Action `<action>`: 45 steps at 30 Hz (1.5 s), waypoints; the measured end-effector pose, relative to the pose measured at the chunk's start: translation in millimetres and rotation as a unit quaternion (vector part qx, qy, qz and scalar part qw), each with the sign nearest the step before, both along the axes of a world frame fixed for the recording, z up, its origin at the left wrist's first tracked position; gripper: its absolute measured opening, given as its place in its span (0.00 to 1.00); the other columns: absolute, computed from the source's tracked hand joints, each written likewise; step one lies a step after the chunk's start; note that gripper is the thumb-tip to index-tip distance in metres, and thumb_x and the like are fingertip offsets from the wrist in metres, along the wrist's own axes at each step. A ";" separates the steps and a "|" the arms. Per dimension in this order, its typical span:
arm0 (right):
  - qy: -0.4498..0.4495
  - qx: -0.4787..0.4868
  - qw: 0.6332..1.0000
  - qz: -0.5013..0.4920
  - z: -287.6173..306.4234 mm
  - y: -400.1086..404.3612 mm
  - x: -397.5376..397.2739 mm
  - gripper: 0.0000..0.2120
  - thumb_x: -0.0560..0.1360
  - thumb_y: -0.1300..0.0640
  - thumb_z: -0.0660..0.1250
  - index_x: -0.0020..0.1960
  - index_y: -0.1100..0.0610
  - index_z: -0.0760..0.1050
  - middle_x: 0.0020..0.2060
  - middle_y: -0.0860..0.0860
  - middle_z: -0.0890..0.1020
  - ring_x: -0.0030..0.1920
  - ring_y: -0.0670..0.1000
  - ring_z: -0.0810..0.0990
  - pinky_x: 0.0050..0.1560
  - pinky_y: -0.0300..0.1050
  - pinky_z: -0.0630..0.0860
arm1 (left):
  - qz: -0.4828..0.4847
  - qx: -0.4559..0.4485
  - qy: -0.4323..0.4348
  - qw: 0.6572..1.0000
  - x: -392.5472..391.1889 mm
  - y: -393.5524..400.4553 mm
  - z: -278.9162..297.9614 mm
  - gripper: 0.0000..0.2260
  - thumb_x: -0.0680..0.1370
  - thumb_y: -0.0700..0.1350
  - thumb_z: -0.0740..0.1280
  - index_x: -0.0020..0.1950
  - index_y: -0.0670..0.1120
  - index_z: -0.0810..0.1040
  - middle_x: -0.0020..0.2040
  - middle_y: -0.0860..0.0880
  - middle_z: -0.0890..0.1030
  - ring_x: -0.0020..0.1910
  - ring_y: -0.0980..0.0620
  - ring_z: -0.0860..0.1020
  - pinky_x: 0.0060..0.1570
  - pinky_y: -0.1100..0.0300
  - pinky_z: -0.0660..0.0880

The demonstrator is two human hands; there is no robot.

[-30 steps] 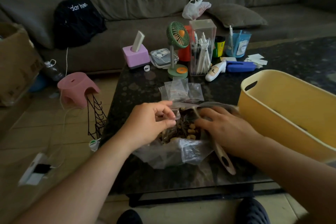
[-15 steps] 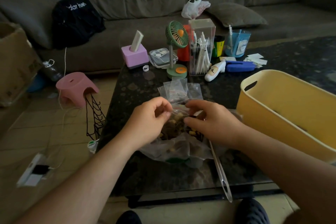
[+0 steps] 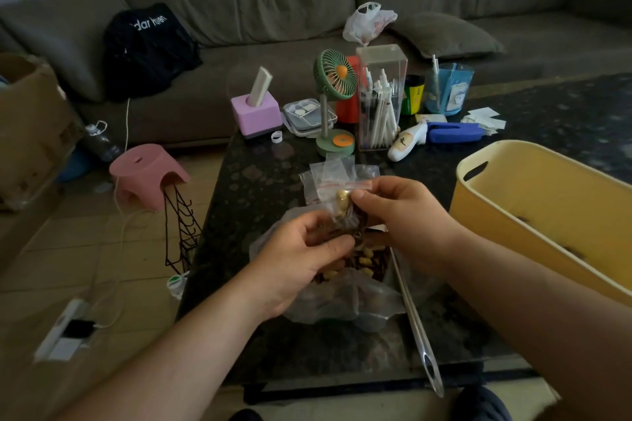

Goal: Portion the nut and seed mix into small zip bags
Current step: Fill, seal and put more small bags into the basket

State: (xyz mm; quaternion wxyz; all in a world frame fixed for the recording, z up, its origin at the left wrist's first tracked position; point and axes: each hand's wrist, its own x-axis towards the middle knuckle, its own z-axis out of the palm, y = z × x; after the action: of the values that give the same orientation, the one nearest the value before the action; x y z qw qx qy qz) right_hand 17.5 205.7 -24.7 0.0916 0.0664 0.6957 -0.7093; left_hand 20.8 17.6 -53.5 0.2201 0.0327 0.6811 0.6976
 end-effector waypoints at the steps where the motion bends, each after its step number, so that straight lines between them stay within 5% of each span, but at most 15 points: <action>1: -0.010 -0.017 1.000 0.008 1.5 0.2 0.3 0.08 0.82 0.56 0.69 0.56 0.58 0.83 0.48 0.56 0.88 0.49 0.54 0.88 0.46 0.48 0.84 | -0.001 0.022 -0.011 1.000 0.3 0.7 0.3 0.21 0.74 0.45 0.75 0.66 0.49 0.80 0.59 0.49 0.87 0.61 0.49 0.85 0.62 0.49 0.81; 5: -0.011 -0.032 0.999 0.022 3.5 1.6 1.6 0.08 0.82 0.57 0.69 0.56 0.60 0.83 0.51 0.58 0.87 0.53 0.57 0.87 0.56 0.56 0.84 | 0.012 0.042 -0.014 0.999 0.4 3.9 1.5 0.15 0.78 0.41 0.73 0.65 0.47 0.81 0.58 0.47 0.88 0.60 0.48 0.86 0.60 0.52 0.81; 11: 0.012 -0.014 0.999 0.046 6.3 -0.1 5.7 0.10 0.81 0.54 0.70 0.58 0.58 0.82 0.53 0.58 0.86 0.54 0.57 0.86 0.59 0.57 0.83 | 0.036 0.031 -0.002 0.999 2.7 4.3 3.0 0.16 0.78 0.32 0.73 0.62 0.47 0.81 0.55 0.46 0.88 0.57 0.47 0.87 0.53 0.54 0.83; 17: 0.034 -0.023 0.998 0.037 8.0 -4.9 9.0 0.07 0.81 0.58 0.70 0.55 0.60 0.83 0.49 0.58 0.87 0.51 0.56 0.87 0.53 0.50 0.85 | 0.008 0.062 -0.017 0.998 4.9 4.3 6.9 0.22 0.71 0.42 0.77 0.65 0.48 0.81 0.57 0.46 0.88 0.57 0.46 0.87 0.52 0.52 0.83; 20: 0.023 -0.046 0.998 0.022 10.0 -5.5 8.6 0.05 0.80 0.61 0.70 0.53 0.61 0.83 0.48 0.58 0.88 0.49 0.56 0.87 0.50 0.48 0.84 | 0.017 0.091 -0.013 0.996 5.3 4.6 8.1 0.23 0.71 0.46 0.75 0.66 0.51 0.81 0.59 0.46 0.87 0.61 0.46 0.85 0.61 0.46 0.81; 27: 0.136 0.138 0.980 -0.041 11.9 -12.0 6.8 0.03 0.77 0.58 0.76 0.46 0.51 0.84 0.42 0.49 0.87 0.46 0.49 0.87 0.53 0.51 0.85 | 0.034 0.074 0.023 0.996 6.0 9.2 10.5 0.19 0.75 0.47 0.73 0.66 0.53 0.82 0.59 0.51 0.87 0.61 0.51 0.85 0.63 0.48 0.81; 35: 0.131 0.108 0.984 -0.050 7.0 -10.5 6.2 0.03 0.77 0.55 0.75 0.48 0.54 0.84 0.43 0.56 0.86 0.46 0.56 0.86 0.51 0.54 0.85 | 0.046 0.047 0.085 0.994 3.6 8.7 6.4 0.12 0.82 0.39 0.70 0.63 0.48 0.84 0.60 0.49 0.87 0.64 0.52 0.83 0.69 0.51 0.76; 38: 0.082 0.055 0.995 -0.008 9.1 -6.7 7.1 0.05 0.79 0.54 0.72 0.52 0.55 0.84 0.44 0.52 0.87 0.46 0.49 0.87 0.46 0.44 0.84 | 0.062 0.043 0.086 0.993 5.0 8.2 7.9 0.10 0.81 0.42 0.70 0.61 0.47 0.84 0.58 0.49 0.88 0.61 0.53 0.84 0.69 0.50 0.77; 41: 0.054 0.030 0.998 0.015 10.6 -4.0 7.2 0.03 0.79 0.57 0.71 0.52 0.55 0.84 0.43 0.50 0.88 0.43 0.47 0.87 0.44 0.39 0.81 | 0.065 0.051 0.096 0.992 3.9 6.2 7.0 0.16 0.78 0.49 0.71 0.64 0.46 0.83 0.60 0.48 0.87 0.63 0.52 0.84 0.68 0.51 0.77; 45: 0.074 0.004 0.996 -0.044 7.4 -5.4 5.5 0.02 0.79 0.60 0.73 0.49 0.57 0.84 0.41 0.54 0.87 0.42 0.50 0.86 0.46 0.47 0.82 | 0.035 0.060 0.084 0.994 1.8 5.6 2.8 0.21 0.73 0.48 0.75 0.66 0.46 0.83 0.61 0.47 0.86 0.65 0.49 0.83 0.65 0.54 0.78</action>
State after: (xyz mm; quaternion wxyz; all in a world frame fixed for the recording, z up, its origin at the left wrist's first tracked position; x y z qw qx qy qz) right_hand 22.9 200.3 -17.3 0.0083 0.0442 0.6995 -0.7132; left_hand 22.7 23.2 -50.7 0.1351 0.0800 0.6547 0.7394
